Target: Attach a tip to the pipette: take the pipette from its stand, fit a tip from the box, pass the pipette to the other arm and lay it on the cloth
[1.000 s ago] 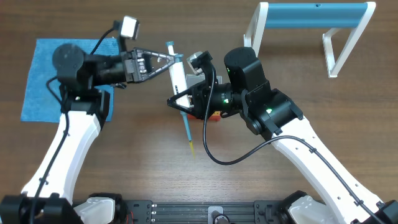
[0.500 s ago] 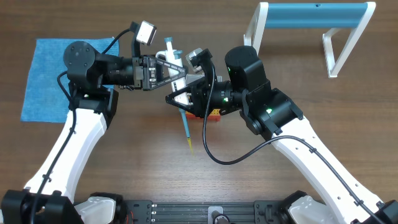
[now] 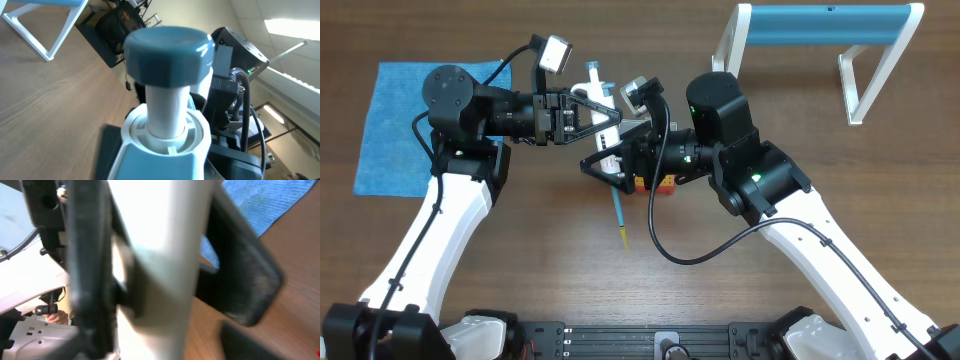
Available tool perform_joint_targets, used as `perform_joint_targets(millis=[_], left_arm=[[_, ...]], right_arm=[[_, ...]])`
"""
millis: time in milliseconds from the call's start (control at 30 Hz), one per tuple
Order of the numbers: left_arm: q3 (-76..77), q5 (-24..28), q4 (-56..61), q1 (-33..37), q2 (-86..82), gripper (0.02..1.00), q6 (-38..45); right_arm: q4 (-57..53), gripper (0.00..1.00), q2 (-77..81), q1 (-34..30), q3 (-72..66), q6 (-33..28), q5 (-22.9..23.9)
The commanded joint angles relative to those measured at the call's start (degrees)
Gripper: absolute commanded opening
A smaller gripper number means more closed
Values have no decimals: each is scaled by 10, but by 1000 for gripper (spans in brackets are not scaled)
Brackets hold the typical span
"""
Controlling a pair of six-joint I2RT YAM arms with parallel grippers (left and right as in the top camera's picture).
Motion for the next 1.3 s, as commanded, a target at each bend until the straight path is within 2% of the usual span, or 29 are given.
perform_joint_targets(millis=[33, 67, 167, 233, 267, 333, 367, 400, 467, 500, 533, 600, 667, 733, 833, 900, 933, 1000, 1033, 1100, 1167, 1300], left_arm=[[13, -4, -61, 10, 16, 27, 39], [13, -5, -92, 15, 21, 27, 63], [12, -46, -204, 43, 44, 27, 139], [12, -102, -301, 75, 63, 27, 218], [12, -133, -351, 94, 70, 27, 250], [13, -228, -483, 148, 88, 27, 302], [13, -259, -531, 170, 93, 25, 320], [14, -285, -589, 196, 96, 25, 348], [29, -353, -712, 235, 96, 25, 403], [47, -406, -783, 249, 96, 25, 433], [78, -486, -867, 263, 97, 25, 471], [157, -606, -994, 278, 102, 25, 543], [253, -688, -1076, 290, 122, 25, 575], [362, -724, -1128, 303, 160, 25, 592], [590, -773, -1218, 320, 280, 25, 593], [720, -815, -1266, 322, 363, 25, 607], [805, -852, -1291, 321, 421, 25, 619], [894, -877, -1284, 318, 489, 25, 609], [932, -887, -1264, 314, 523, 27, 610], [983, -952, -1195, 299, 586, 25, 615], [985, -993, -1138, 280, 616, 27, 671], [984, -1033, -1101, 227, 670, 25, 928]], right_arm=[[-22, 884, -5, -42, 3, -39, -61], [-47, 886, -7, -66, 3, -70, -92], [-155, 886, -16, -154, 3, -132, -108], [-236, 886, -24, -246, 3, -188, -135], [-255, 886, -27, -284, 3, -203, -168], [-273, 888, -38, -355, 3, -209, -235], [-281, 888, -50, -379, 3, -209, -226], [-286, 888, -60, -391, 3, -209, -207], [-301, 888, -93, -406, 3, -209, -118], [-309, 888, -106, -406, 4, -202, -66], [-322, 888, -123, -402, 4, -187, 4], [-338, 888, -144, -392, 4, -171, 100], [-342, 890, -150, -381, 4, -160, 151], [-341, 888, -147, -371, 4, -146, 196], [-342, 888, -130, -359, 3, -128, 240], [-343, 890, -115, -352, 3, -117, 246], [-346, 890, -107, -349, 3, -111, 249], [-354, 890, -91, -345, 3, -100, 260], [-362, 890, -82, -342, 3, -90, 279], [-385, 890, -60, -333, 3, -81, 335], [-395, 890, -43, -325, 3, -66, 366], [-374, 890, -12, -315, 3, -42, 367]])
